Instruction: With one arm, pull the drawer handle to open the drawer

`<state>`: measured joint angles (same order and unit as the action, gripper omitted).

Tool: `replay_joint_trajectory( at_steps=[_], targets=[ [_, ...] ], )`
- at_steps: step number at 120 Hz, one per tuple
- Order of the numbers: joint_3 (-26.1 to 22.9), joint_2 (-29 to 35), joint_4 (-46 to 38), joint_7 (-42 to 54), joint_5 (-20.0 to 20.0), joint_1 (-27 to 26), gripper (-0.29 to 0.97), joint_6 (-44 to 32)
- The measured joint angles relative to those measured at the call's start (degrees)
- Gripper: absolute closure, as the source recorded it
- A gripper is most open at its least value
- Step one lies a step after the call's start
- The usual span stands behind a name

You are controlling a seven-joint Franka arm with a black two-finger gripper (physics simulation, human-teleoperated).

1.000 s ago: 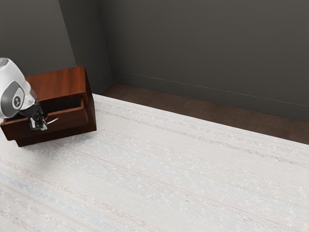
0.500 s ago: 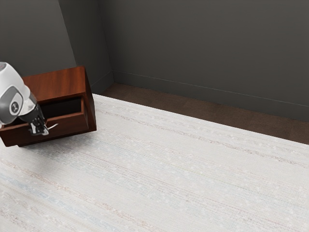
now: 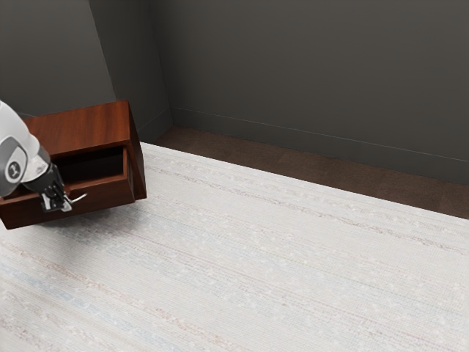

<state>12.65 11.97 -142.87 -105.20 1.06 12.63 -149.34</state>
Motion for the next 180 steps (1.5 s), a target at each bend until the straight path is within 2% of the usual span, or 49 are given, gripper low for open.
replay_joint_trajectory(
  at_steps=[117,153,167,180],
  targets=[
    [-0.3,5.0,-4.6,0.0,0.2,0.1,0.75,1.3],
    [-0.3,5.7,-4.8,0.0,0.3,0.0,0.63,1.6],
    [-1.9,9.2,-4.8,0.0,0.3,0.1,0.59,2.9],
    [-2.6,11.6,-2.5,0.1,0.3,0.1,0.39,6.2]
  ],
)
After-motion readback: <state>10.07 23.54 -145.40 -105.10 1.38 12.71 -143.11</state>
